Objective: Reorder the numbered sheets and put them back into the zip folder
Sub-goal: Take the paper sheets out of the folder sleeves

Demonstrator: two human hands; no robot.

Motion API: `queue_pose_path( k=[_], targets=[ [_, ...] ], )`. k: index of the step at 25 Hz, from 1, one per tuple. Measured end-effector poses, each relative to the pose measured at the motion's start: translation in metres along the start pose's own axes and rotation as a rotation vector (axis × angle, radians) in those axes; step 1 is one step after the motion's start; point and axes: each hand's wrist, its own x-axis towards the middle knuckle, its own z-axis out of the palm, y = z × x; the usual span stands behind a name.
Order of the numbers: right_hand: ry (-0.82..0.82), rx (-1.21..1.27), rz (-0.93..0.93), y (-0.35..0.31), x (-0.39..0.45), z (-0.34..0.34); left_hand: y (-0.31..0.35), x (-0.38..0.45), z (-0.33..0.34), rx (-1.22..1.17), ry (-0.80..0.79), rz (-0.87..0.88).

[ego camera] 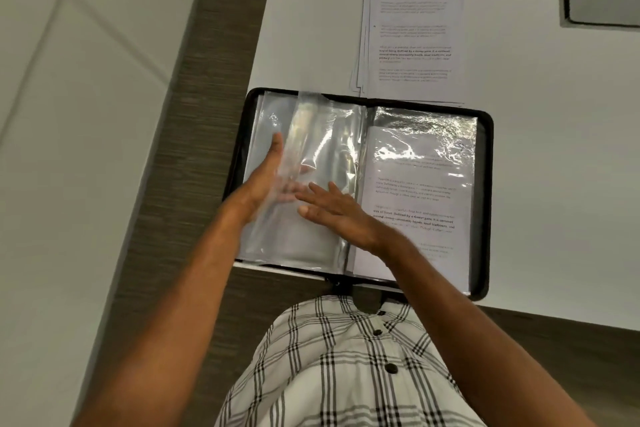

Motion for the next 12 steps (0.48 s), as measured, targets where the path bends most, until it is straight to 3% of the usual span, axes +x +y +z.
queue_pose_path(
  k=[3, 5, 7, 12],
  targets=[
    [0.029, -0.193, 0.031, 0.016, 0.007, 0.013, -0.002, -0.005, -0.005, 0.048, 0.197, 0.038],
    [0.089, -0.172, 0.017, 0.023, 0.004, 0.015, -0.009, 0.003, -0.01, 0.24, 0.419, 0.066],
    [0.195, -0.094, -0.007, 0.032, -0.002, 0.013, -0.019, 0.015, -0.017, 0.482, 0.6, 0.101],
    [0.531, -0.008, -0.039, 0.049, -0.021, -0.007, -0.026, 0.021, -0.007, 0.867, 0.849, 0.169]
  ],
)
